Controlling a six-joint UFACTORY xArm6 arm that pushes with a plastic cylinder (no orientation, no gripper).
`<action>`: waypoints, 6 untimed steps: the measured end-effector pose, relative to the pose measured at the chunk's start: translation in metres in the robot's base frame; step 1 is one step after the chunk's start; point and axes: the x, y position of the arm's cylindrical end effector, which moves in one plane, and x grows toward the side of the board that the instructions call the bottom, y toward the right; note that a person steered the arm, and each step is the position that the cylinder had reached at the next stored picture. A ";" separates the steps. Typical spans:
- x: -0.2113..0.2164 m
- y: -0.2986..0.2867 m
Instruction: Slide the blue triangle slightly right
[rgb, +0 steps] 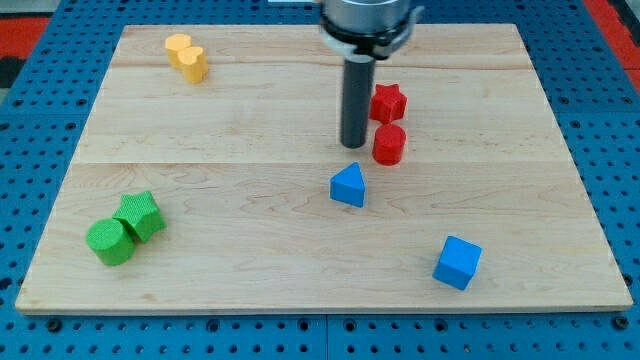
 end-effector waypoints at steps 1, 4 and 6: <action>0.035 -0.023; 0.065 0.006; 0.079 0.027</action>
